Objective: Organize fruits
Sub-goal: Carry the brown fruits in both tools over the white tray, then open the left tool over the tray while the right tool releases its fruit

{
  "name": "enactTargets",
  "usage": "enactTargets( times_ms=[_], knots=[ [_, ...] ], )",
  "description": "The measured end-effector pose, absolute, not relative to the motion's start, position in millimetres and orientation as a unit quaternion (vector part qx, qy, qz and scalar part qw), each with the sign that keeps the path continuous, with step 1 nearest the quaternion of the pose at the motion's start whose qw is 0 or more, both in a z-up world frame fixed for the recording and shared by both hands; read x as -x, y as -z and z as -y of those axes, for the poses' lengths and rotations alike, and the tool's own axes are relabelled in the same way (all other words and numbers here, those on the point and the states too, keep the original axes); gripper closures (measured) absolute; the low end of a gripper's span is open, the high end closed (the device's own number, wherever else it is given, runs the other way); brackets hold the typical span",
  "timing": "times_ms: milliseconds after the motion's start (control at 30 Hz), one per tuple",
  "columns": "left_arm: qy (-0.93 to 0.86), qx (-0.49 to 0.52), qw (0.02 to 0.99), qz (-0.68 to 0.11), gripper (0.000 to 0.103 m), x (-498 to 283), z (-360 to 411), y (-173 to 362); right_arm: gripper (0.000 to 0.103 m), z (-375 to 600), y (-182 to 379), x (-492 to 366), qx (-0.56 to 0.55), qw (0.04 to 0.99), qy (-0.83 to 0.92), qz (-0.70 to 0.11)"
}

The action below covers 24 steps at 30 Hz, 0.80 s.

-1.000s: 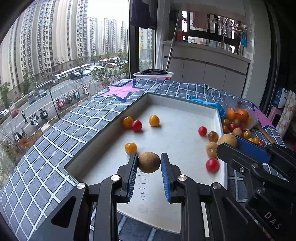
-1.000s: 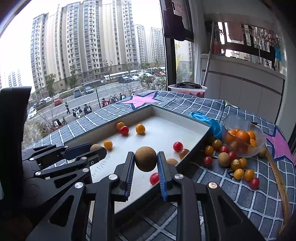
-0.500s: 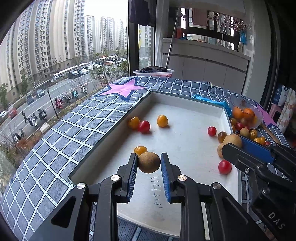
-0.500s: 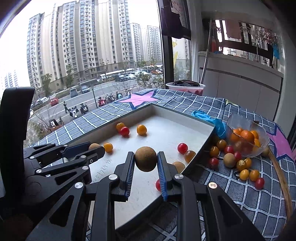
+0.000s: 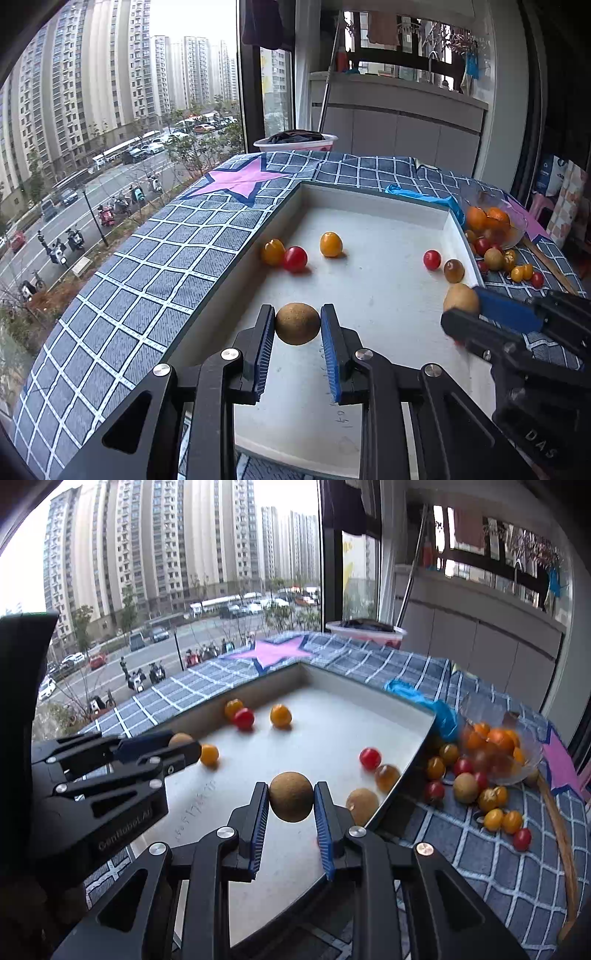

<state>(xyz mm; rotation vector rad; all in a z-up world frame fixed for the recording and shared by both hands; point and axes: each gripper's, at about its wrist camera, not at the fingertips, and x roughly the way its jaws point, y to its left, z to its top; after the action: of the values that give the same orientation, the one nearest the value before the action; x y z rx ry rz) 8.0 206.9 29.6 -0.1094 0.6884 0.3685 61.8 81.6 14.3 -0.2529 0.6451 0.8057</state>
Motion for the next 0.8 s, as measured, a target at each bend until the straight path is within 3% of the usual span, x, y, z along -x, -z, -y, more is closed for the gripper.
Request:
enactTargets(
  times_ms=[800],
  knots=[
    [-0.187,0.037,0.924,-0.332,0.076,-14.9,-212.7,-29.6,0.076,-105.6,-7.1,-65.3,0.126,0.867,-0.351,-0.331]
  ],
)
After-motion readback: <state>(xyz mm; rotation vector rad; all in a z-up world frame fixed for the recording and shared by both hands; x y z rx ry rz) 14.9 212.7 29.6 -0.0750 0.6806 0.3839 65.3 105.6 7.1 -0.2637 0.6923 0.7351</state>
